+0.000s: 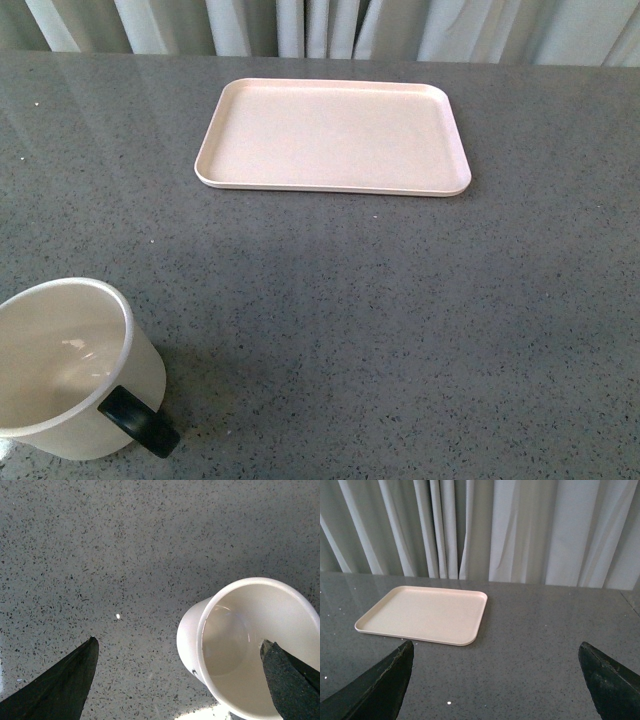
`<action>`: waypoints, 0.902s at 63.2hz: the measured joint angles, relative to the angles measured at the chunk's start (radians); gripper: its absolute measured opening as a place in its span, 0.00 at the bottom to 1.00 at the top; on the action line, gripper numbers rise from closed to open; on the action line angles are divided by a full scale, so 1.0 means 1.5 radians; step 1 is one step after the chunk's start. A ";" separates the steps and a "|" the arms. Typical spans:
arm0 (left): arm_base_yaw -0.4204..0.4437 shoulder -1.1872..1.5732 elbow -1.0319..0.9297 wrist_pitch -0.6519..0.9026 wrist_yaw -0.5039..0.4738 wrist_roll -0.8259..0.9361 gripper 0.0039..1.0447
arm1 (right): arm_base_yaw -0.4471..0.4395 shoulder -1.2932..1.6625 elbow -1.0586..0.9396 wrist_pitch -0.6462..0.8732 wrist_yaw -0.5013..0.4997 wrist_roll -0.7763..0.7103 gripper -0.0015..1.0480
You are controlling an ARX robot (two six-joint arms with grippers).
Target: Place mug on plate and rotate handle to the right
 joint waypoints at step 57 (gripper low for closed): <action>-0.030 0.140 0.049 0.003 -0.028 0.102 0.91 | 0.000 0.000 0.000 0.000 0.000 0.000 0.91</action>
